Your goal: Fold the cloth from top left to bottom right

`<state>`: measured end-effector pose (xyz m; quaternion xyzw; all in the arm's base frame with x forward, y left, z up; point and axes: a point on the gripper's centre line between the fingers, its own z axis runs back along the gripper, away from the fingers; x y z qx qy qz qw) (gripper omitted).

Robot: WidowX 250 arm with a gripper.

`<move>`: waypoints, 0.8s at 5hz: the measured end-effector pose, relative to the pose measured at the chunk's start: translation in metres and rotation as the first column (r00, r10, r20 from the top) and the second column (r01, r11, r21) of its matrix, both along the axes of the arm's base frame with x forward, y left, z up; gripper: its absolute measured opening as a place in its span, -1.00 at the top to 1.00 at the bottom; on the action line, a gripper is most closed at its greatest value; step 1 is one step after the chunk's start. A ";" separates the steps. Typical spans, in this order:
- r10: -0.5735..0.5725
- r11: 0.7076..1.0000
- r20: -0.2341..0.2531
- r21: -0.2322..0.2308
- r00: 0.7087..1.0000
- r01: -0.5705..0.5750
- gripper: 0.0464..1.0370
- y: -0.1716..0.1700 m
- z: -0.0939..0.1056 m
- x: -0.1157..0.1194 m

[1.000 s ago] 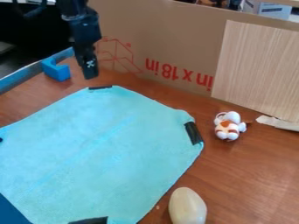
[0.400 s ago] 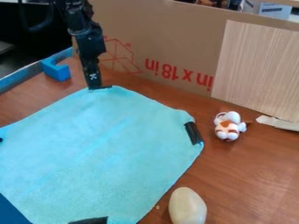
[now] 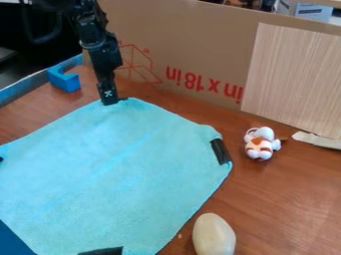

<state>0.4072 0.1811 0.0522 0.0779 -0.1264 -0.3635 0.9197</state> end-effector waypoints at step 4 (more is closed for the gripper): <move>0.002 1.000 -0.038 0.020 0.999 -0.002 0.34 0.002 -0.018 -0.001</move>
